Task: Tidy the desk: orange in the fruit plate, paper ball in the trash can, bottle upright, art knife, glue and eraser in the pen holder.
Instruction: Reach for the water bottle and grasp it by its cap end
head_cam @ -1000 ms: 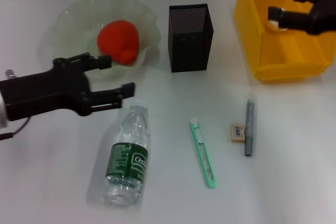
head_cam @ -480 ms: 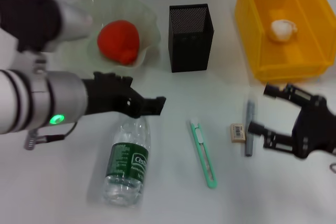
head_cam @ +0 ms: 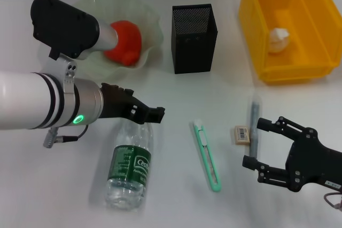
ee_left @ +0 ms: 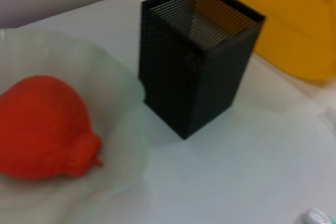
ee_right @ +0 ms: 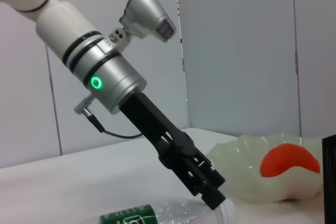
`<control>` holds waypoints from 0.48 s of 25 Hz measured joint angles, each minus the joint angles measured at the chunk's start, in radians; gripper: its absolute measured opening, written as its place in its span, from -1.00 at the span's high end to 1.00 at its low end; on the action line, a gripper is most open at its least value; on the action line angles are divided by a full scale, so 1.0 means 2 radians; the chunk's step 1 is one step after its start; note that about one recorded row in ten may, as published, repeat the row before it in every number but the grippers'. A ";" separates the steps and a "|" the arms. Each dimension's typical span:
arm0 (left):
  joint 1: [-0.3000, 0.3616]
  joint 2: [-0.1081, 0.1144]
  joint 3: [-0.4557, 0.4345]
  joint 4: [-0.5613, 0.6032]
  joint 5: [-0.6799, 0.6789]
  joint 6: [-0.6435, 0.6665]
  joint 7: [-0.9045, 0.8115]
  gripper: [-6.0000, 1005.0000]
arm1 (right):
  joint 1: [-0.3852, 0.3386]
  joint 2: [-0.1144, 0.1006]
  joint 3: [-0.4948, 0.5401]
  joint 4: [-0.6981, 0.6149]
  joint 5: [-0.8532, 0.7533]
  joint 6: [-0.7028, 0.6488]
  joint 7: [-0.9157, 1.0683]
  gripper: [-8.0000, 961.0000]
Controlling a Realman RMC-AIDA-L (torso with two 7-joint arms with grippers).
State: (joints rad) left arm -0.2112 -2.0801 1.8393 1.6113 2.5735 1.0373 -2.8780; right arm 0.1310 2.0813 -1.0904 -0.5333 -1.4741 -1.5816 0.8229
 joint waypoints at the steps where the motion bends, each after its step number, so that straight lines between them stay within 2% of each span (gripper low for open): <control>1: 0.000 0.000 0.000 0.000 0.000 0.000 0.000 -0.55 | 0.000 0.000 0.000 0.000 0.000 0.000 0.000 -0.75; 3: -0.011 0.000 -0.008 -0.028 -0.003 -0.011 0.000 -0.55 | 0.001 0.000 0.000 0.001 0.000 0.000 0.001 -0.75; 12: -0.032 0.000 -0.022 -0.076 -0.025 -0.014 -0.001 -0.53 | 0.005 0.000 0.000 0.001 0.000 0.000 0.005 -0.76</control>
State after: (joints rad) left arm -0.2747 -2.0801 1.7945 1.4600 2.5239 1.0101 -2.8797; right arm 0.1419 2.0817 -1.0906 -0.5304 -1.4741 -1.5819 0.8326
